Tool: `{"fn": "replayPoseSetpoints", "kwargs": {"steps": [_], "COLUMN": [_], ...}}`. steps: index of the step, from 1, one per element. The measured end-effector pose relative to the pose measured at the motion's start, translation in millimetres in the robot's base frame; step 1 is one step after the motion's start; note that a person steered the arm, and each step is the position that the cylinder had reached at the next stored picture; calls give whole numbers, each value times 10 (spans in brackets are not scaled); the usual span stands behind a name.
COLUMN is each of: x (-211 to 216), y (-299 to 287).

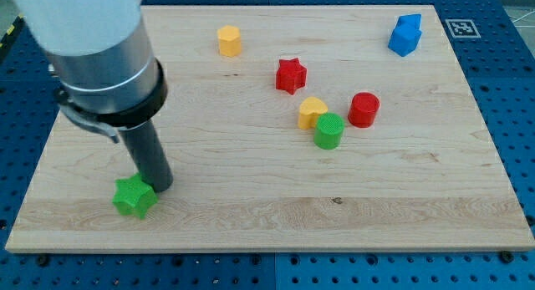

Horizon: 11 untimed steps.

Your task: Slide green star towards the bottom left

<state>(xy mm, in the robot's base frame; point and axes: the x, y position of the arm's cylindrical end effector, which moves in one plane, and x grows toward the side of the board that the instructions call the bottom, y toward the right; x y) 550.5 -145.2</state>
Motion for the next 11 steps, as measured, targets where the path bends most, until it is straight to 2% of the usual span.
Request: {"fn": "replayPoseSetpoints", "kwargs": {"steps": [2, 3, 5, 9, 10, 11], "x": [42, 107, 241, 240, 240, 241], "y": [-80, 268, 272, -396, -199, 485]}}
